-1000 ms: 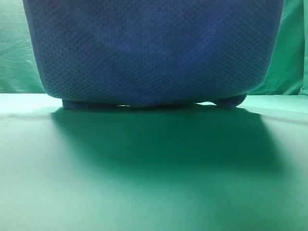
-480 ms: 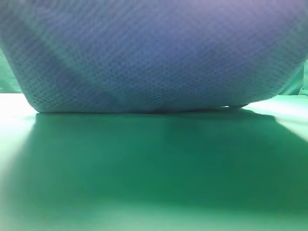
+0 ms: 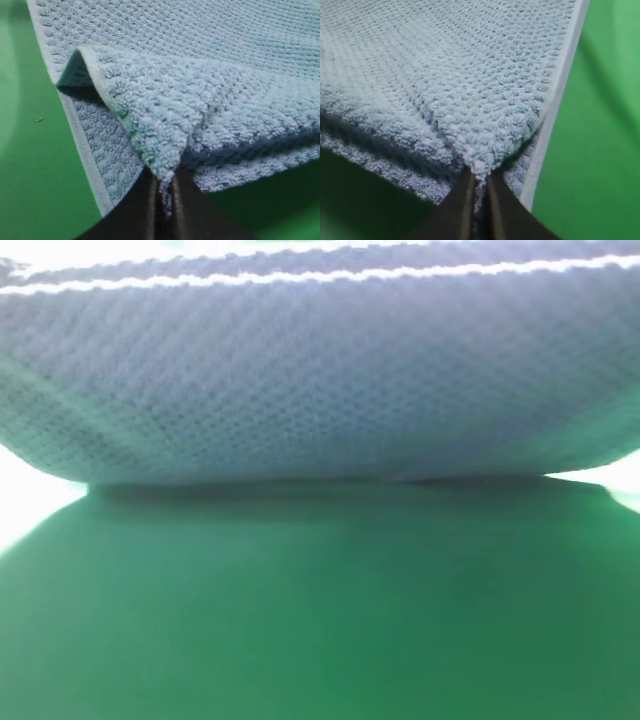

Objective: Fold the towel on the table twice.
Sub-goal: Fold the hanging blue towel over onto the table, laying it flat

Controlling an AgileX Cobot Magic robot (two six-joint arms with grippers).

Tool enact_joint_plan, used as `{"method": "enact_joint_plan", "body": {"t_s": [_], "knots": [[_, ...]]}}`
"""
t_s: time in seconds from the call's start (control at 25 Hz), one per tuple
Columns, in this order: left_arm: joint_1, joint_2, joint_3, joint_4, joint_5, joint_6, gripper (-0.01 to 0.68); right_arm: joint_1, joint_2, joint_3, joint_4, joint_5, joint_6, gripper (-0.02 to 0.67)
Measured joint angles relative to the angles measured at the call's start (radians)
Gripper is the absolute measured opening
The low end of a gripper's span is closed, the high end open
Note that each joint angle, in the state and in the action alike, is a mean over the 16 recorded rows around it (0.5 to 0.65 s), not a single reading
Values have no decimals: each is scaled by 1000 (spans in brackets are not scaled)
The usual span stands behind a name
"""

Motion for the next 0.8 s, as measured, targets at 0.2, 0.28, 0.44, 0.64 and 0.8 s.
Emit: {"method": "enact_joint_plan", "body": {"t_s": [0.2, 0.28, 0.44, 0.64, 0.8], "knots": [[0, 43, 9, -56, -50, 34, 0, 0, 39, 12, 4, -74, -4, 0], [0, 72, -2, -73, -75, 42, 0, 0, 74, 2, 3, -115, -8, 0], [0, 150, -48, -104, -126, 56, 0, 0, 172, -39, -2, -206, -18, 0], [0, 279, -150, -130, -176, 72, 0, 0, 326, -126, -12, -308, -35, 0], [0, 393, -257, -133, -199, 77, 0, -2, 452, -216, -21, -369, -52, 0]]}}
